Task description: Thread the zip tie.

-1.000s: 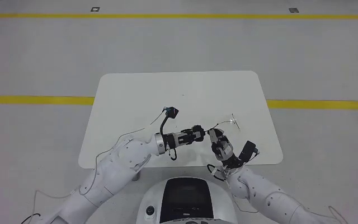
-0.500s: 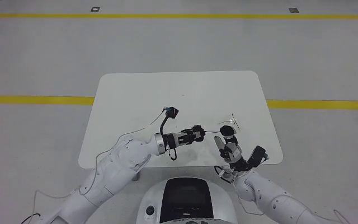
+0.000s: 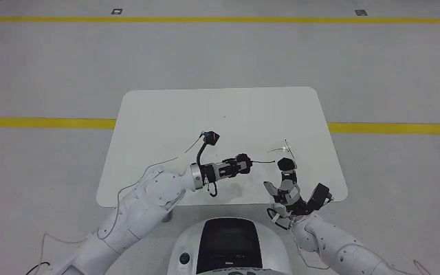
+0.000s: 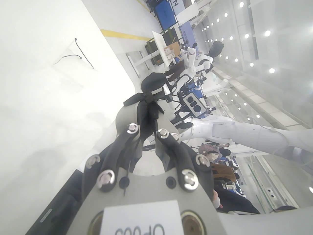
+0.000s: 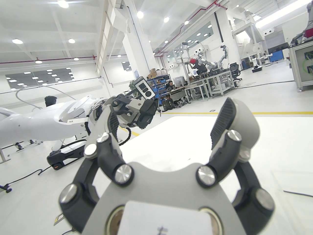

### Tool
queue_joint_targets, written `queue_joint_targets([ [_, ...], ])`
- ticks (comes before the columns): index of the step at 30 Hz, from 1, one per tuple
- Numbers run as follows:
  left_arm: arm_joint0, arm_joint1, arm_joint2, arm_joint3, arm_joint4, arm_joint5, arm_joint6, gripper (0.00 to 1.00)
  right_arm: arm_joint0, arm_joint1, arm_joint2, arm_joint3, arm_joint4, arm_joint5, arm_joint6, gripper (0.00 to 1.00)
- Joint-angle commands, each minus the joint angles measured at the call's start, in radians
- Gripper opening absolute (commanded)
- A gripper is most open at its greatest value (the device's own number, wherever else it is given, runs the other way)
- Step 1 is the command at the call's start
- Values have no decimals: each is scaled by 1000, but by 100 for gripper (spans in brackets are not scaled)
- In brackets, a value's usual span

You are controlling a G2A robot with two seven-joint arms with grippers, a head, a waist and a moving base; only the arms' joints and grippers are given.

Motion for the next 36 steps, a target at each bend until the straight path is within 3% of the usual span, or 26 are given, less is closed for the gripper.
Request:
queue_joint_targets([
  [1,0,0,0,0,0,0,0,0,0,0,0,0,0,0,0,100],
  [20,6,-1,-1,-3,-23,0,3,0,0,0,0,0,0,0,0,100],
  [25,22,7,-42,-6,-230,0,-110,0,-4,13,-24,-65,70,0,70,100],
  [28,22,8,-78,18,-439,0,-261,0,18,48,-76,-100,131,0,103,100],
  [33,18,3,-114,70,-583,0,-383,0,92,115,-197,-155,260,0,157,100],
  [36,9,-2,-126,100,-587,0,-401,0,149,154,-273,-197,343,0,160,100],
])
